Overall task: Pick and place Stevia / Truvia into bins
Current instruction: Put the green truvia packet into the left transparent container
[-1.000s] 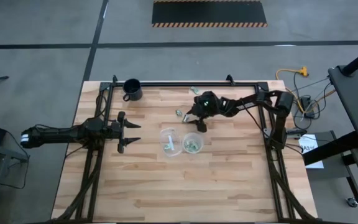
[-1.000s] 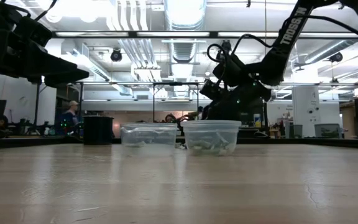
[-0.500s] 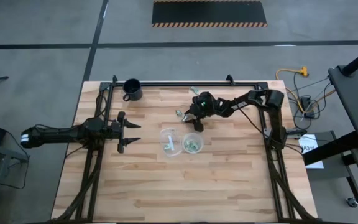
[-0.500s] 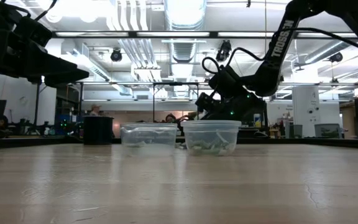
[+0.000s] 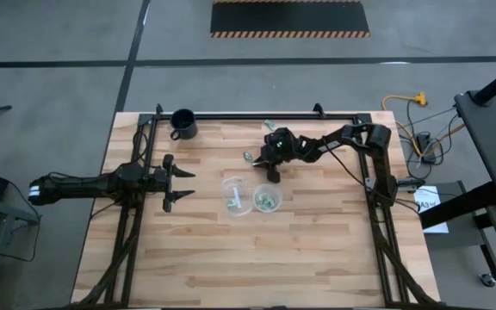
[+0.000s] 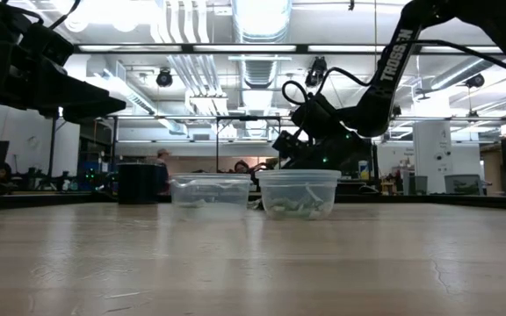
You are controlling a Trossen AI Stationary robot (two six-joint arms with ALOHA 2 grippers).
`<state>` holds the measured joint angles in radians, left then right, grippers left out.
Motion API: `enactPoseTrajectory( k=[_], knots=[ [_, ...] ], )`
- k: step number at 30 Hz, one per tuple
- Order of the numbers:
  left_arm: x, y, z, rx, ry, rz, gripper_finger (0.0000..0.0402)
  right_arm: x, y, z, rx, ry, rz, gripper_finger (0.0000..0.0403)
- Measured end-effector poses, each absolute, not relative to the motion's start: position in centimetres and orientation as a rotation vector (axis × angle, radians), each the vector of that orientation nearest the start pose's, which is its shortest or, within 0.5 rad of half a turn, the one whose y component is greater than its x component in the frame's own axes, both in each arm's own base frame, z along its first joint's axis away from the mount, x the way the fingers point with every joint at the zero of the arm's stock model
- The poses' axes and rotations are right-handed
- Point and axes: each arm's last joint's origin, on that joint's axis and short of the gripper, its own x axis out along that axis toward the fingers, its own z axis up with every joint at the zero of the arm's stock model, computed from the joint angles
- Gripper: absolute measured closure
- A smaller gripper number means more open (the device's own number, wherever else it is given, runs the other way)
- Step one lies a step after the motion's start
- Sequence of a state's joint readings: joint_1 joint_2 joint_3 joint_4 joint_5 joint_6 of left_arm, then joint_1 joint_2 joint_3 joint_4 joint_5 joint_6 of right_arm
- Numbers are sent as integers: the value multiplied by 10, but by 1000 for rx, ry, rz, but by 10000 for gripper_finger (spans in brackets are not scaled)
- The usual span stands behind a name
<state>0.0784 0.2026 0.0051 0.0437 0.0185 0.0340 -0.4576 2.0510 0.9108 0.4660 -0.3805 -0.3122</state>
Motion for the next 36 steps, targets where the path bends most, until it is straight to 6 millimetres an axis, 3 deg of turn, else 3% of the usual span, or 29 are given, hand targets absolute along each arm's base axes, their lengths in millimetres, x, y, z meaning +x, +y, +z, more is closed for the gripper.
enactPoseTrajectory(
  k=[2,8,14,28,36],
  knots=[
    [109,8,153,26,154,57,162,338,-155,82,-34,628,25,381],
    [109,8,153,26,154,57,162,334,-154,93,-26,659,9,392],
    [109,8,153,26,154,56,162,329,-150,122,-29,647,12,393],
    [109,8,153,26,154,57,162,331,-104,166,-24,559,285,391],
    [109,8,153,26,154,57,162,343,-76,175,-55,474,361,390]
  ],
)
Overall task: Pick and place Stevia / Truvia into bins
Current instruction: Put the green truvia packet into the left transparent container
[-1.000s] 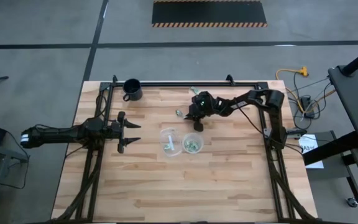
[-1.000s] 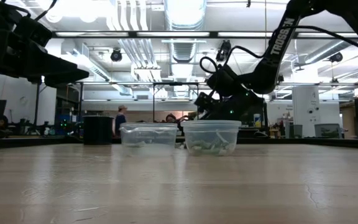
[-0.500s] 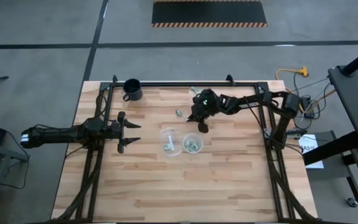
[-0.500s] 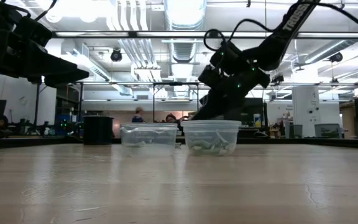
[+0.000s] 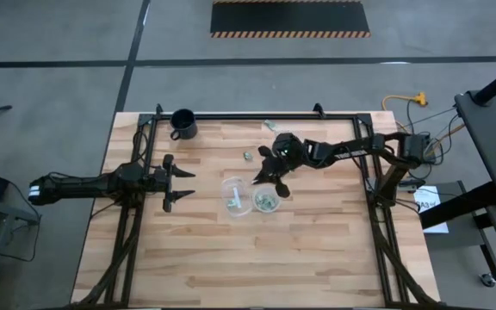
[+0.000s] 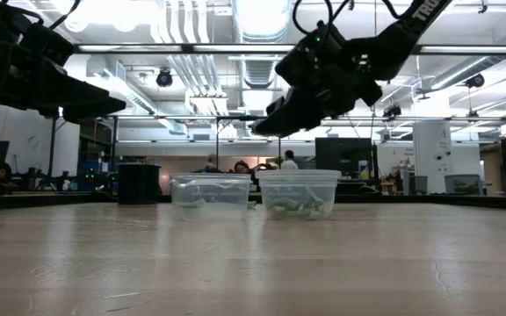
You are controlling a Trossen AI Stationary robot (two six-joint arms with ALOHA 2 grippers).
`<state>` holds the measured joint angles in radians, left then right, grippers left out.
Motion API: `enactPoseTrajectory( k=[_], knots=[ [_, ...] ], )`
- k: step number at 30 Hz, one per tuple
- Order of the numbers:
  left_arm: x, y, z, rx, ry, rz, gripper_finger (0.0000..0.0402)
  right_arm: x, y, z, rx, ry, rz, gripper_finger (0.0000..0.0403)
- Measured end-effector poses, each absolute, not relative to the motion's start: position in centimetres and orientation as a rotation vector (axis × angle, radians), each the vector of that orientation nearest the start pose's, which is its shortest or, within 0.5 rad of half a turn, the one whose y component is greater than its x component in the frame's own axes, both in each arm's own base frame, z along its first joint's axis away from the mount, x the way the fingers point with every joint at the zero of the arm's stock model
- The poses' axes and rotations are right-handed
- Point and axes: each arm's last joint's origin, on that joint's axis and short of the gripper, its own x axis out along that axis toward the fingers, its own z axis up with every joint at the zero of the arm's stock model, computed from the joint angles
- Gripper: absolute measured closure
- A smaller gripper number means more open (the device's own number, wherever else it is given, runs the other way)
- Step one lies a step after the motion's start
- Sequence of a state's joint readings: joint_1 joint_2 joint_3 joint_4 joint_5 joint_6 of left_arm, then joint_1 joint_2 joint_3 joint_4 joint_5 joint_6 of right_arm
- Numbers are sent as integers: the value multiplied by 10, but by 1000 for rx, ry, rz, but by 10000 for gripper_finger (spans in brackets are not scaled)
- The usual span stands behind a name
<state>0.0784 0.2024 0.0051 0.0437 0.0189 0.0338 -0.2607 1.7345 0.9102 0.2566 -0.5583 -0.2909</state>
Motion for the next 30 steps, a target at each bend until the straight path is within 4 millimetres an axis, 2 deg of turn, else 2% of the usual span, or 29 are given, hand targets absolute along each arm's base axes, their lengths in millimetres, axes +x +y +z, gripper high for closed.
enactPoseTrajectory(
  k=[6,30],
  knots=[
    [109,8,153,26,154,57,162,349,-63,180,-88,414,393,390],
    [109,8,153,26,154,57,162,359,-52,193,-99,271,391,390]
  ],
)
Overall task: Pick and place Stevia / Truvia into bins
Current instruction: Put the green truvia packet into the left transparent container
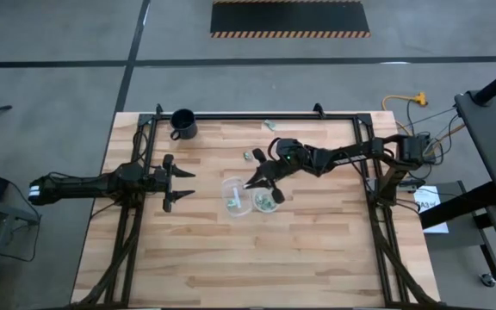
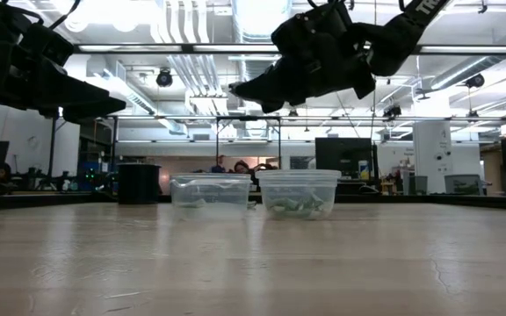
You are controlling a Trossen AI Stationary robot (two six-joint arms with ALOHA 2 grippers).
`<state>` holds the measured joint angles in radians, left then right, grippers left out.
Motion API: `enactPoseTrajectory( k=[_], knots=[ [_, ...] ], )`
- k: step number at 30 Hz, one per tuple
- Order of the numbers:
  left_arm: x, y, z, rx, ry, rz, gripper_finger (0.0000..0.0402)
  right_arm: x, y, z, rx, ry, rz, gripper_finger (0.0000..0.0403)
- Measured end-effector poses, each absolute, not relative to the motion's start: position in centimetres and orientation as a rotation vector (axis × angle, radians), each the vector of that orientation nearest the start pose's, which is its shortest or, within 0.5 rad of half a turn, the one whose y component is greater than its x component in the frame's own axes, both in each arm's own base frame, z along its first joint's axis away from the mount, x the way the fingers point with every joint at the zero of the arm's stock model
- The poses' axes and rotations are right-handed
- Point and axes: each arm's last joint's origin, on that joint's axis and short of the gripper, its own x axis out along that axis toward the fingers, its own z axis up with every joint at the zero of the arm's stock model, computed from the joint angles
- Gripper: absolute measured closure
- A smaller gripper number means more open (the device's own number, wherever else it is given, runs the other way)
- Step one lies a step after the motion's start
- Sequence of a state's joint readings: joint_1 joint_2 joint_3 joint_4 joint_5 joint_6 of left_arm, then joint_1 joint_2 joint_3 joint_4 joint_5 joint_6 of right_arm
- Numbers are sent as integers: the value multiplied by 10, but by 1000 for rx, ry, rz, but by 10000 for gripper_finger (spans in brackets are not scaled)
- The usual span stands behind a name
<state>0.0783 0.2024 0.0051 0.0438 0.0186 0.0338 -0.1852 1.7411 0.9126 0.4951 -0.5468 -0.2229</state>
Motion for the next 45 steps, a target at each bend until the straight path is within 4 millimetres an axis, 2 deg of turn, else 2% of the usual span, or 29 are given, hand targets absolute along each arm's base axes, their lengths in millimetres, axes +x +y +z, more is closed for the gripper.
enactPoseTrajectory(
  k=[4,10,21,28,33,45],
  knots=[
    [109,8,153,27,154,57,162,364,-53,187,-68,239,381,390],
    [109,8,153,26,154,57,162,372,-54,163,-72,258,384,390],
    [109,8,153,26,154,57,162,377,-52,173,-33,203,381,390],
    [109,8,153,26,155,57,162,393,-43,160,-41,222,411,390],
    [109,8,153,26,154,57,162,408,-45,145,-5,257,413,390],
    [109,8,153,26,154,57,162,425,-47,144,62,409,417,390]
  ],
)
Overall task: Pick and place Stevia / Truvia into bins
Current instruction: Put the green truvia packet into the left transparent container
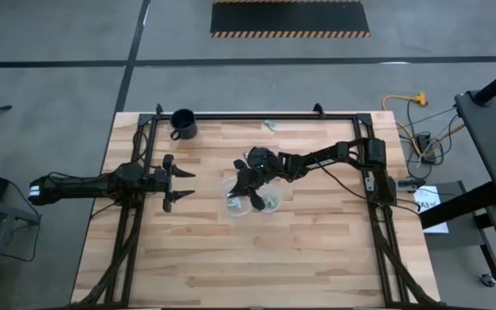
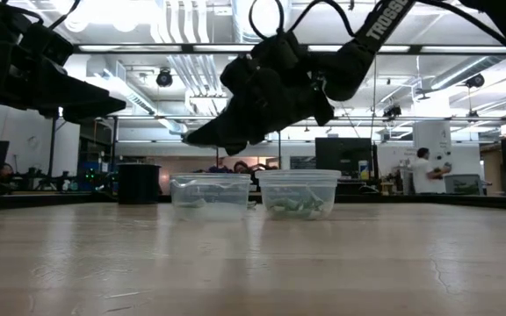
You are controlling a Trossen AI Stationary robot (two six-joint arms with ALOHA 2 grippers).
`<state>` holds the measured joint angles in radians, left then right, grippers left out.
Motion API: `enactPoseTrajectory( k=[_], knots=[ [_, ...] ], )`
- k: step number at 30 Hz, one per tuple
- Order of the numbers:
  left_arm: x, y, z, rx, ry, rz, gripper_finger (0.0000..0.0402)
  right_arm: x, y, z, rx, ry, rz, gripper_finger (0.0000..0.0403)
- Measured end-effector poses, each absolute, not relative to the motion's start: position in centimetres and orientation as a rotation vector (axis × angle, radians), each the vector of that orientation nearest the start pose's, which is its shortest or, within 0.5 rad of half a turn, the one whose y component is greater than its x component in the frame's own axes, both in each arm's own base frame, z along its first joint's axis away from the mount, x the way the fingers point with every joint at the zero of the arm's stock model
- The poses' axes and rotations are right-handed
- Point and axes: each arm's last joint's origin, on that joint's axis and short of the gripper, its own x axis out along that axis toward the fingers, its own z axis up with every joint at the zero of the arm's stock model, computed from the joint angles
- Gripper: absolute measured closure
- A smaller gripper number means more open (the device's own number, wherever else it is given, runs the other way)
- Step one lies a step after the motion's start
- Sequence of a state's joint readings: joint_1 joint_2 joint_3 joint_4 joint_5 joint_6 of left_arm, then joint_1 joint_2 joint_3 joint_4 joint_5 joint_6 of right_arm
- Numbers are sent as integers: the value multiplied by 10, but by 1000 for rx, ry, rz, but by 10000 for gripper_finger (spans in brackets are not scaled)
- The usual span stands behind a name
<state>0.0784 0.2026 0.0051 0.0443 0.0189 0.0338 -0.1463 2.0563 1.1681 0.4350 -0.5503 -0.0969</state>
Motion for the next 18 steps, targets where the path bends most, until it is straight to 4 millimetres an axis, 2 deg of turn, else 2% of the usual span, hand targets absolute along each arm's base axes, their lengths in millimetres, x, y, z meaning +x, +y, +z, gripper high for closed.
enactPoseTrajectory(
  k=[14,18],
  knots=[
    [109,8,153,26,154,57,162,424,-47,141,81,433,415,388],
    [109,8,153,26,154,57,162,424,-47,141,92,437,413,369]
  ],
)
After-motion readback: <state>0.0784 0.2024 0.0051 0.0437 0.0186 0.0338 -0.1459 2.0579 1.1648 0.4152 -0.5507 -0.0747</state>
